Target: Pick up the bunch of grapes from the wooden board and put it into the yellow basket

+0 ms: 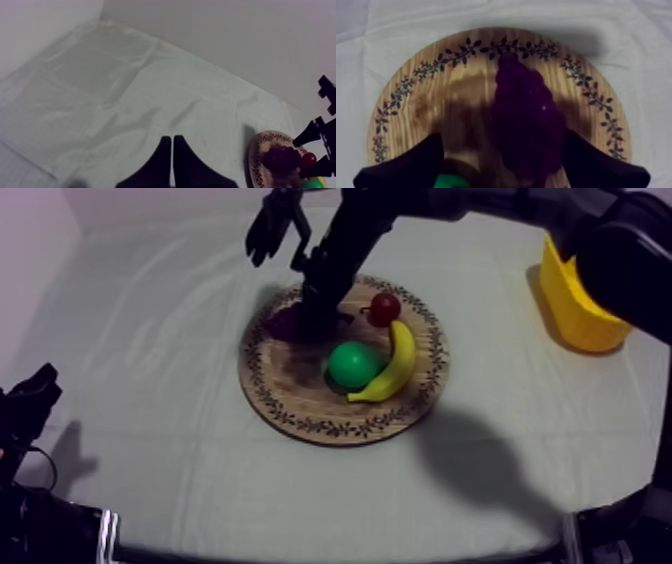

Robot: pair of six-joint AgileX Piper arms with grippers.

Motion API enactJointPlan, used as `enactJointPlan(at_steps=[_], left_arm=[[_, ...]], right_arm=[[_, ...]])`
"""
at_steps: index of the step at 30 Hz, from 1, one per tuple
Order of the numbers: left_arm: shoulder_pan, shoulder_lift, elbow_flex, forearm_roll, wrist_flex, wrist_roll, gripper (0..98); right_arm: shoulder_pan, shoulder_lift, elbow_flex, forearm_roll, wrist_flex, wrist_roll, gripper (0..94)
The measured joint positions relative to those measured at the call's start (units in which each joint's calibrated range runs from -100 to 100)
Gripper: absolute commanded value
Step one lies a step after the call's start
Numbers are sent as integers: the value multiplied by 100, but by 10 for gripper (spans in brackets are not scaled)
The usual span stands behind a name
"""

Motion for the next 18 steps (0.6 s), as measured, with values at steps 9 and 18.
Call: enactJointPlan(at_steps=[9, 18], left_arm=[[0, 0, 0, 0, -11, 0, 1], [0, 0, 0, 0, -11, 0, 1]], right_arm=[[29, 811, -790, 148, 30, -101, 732], [62, 1024, -1071, 204, 21, -107, 576]])
